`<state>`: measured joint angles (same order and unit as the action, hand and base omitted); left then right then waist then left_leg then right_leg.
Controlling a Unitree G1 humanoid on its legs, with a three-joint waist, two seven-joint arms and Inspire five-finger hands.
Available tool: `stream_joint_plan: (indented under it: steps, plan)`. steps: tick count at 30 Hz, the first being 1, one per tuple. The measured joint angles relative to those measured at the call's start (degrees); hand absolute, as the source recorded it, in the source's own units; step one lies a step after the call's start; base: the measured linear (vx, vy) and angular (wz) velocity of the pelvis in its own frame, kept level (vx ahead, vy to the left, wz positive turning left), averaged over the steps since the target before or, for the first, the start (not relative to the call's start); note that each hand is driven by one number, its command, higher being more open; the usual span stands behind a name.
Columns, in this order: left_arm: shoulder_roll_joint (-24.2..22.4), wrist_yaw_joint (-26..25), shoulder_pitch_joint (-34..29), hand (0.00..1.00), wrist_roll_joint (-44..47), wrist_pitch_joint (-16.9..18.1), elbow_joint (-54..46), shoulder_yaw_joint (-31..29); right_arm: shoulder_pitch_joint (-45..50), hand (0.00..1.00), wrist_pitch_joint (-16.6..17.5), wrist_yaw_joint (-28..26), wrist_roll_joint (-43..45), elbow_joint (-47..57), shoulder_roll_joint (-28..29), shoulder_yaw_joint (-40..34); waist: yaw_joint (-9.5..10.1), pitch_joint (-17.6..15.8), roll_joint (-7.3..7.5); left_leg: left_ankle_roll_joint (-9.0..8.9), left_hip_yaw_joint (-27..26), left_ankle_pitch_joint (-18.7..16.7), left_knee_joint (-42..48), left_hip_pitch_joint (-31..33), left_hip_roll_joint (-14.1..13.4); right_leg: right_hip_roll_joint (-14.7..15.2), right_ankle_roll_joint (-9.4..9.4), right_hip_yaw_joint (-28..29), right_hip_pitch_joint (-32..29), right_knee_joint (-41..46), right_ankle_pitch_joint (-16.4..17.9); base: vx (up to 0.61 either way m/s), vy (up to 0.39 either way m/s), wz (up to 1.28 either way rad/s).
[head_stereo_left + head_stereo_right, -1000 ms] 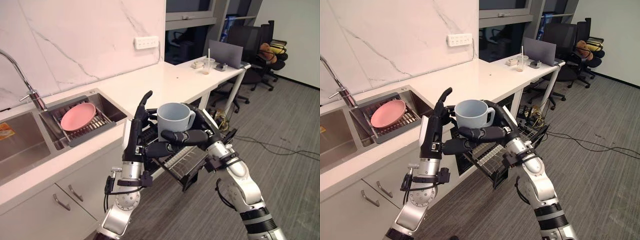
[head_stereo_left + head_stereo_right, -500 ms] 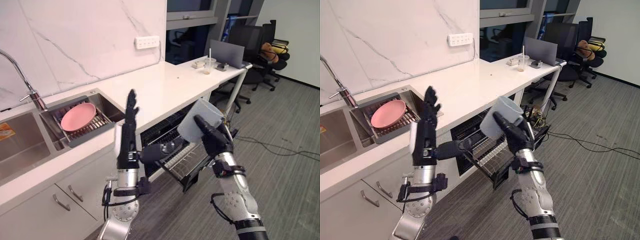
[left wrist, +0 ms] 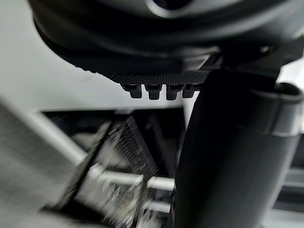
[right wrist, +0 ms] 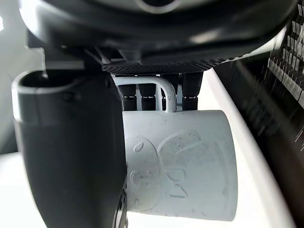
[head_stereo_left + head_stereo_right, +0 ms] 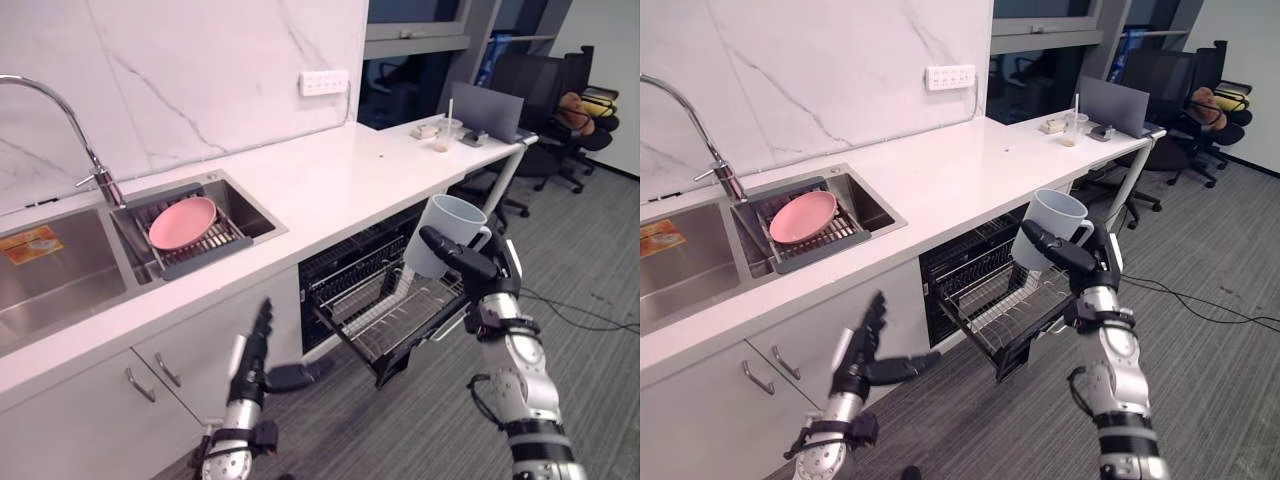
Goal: Walk over to the sink, pick up the cup, carry it to the dishwasher, place the cup inside the dishwasher, then close the dishwasher door
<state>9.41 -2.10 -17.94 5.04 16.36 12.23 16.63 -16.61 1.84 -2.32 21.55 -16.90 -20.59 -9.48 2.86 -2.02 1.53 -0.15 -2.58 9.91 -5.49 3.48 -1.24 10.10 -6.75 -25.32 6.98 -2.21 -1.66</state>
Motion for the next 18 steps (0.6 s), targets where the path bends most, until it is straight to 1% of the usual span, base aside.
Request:
stream_joint_plan:
  steps: [2,3,4,5,7,8,9,10,12,14,15,18]
  plan:
    - [0.4,2.2,-1.1,1.0,0.8,-0.3,2.8,0.7,-3.2,0.0,-2.5,-0.3,-4.5,-6.5,-3.9,1.6,0.6,-0.1,-0.08,-0.15,0.6,0.2,0.0,0.5,0.0,-0.2,-0.33,-0.7,0.0,-0.2,-0.2,0.04,-0.017,0.12]
    - [0.5,2.5,-1.2,1.0,0.8,-0.3,3.6,0.8,-4.1,0.0,-3.4,-0.7,-5.8,-8.3,-4.9,2.0,0.78,-0.1,-0.19,-0.07,0.8,0.3,0.0,0.6,0.0,-0.2,-0.33,-0.9,0.0,-0.2,-0.2,0.04,-0.022,0.16]
    - [0.7,2.5,-1.2,1.0,1.0,-0.3,5.1,0.8,-6.1,0.0,-4.8,-1.5,-8.0,-11.7,-6.8,3.4,1.05,-0.4,-0.57,0.13,1.2,0.8,0.0,0.9,0.0,-0.3,-0.33,-1.3,0.0,-0.3,-0.2,0.02,-0.019,0.15]
    - [0.7,2.5,-1.1,1.0,1.3,-0.3,5.9,0.7,-7.1,0.0,-5.5,-1.9,-8.8,-13.2,-7.7,4.0,1.14,-0.7,-0.88,0.1,1.5,0.9,0.0,1.1,0.0,-0.4,-0.33,-1.6,0.0,-0.3,-0.2,0.01,-0.027,0.23]
    - [0.8,2.0,-0.4,1.0,2.1,-0.3,8.1,0.6,-11.9,0.0,-7.0,-3.7,-10.7,-19.1,-10.7,6.9,1.41,-2.5,-2.34,0.07,2.6,1.3,0.0,1.7,0.0,-0.8,-0.28,-2.6,0.0,-0.3,-0.3,-0.03,-0.022,0.24]
    - [0.8,1.8,0.3,1.0,2.2,-0.3,9.1,0.5,-13.9,0.0,-7.6,-4.3,-11.7,-21.2,-11.8,8.0,1.67,-3.7,-3.01,0.0,3.1,1.5,0.0,2.1,0.0,-1.0,-0.17,-3.1,-0.1,-0.3,-0.3,-0.1,-0.001,0.25]
    - [0.8,0.9,1.8,1.0,2.3,-0.3,10.3,0.1,-17.6,0.0,-7.9,-4.8,-12.7,-24.4,-13.4,9.5,2.54,-6.1,-3.92,-0.4,3.7,1.7,0.0,3.0,-0.4,-1.3,0.17,-3.6,-0.7,-0.3,-0.6,-0.1,0.006,0.17]
    - [0.7,0.5,2.3,1.0,2.4,-0.3,10.6,-0.4,-19.1,0.0,-8.0,-4.8,-12.8,-25.5,-13.7,10.2,3.03,-7.0,-4.19,-0.45,3.7,1.9,0.0,3.5,-0.7,-1.6,0.37,-3.6,-1.2,-0.3,-0.7,-0.13,-0.006,0.08]
    - [1.0,-0.3,3.8,1.0,3.0,-0.3,11.2,-2.2,-23.8,0.0,-8.1,-5.1,-13.2,-28.4,-14.2,12.0,4.09,-10.3,-4.34,-0.45,4.2,2.4,0.0,5.0,-1.5,-2.5,1.01,-3.8,-2.6,-0.5,-1.2,-0.1,-0.035,0.05]
    - [1.3,-0.7,6.1,1.0,3.4,-0.3,12.7,-4.3,-29.2,0.0,-8.5,-5.0,-14.2,-31.5,-15.7,14.1,4.91,-14.5,-4.38,-0.78,5.9,3.5,0.0,7.1,-1.9,-3.3,1.39,-5.3,-3.8,-0.6,-1.4,-0.1,-0.054,0.26]
    - [1.4,-0.8,6.6,1.0,3.4,-0.3,13.2,-4.6,-30.4,0.0,-8.6,-5.0,-14.3,-32.3,-16.0,14.5,5.12,-15.3,-4.38,-0.85,6.1,3.7,0.0,7.6,-1.9,-3.4,1.46,-5.5,-4.2,-0.5,-1.5,-0.07,-0.033,0.27]
    - [2.3,-1.0,7.7,1.0,4.0,-0.6,13.4,-5.6,-36.6,0.0,-8.7,-4.8,-14.5,-36.4,-17.1,15.1,6.57,-19.4,-4.65,-1.02,7.1,4.5,0.2,9.7,-1.7,-3.3,1.47,-6.3,-6.0,0.0,-1.5,-0.01,0.006,0.13]
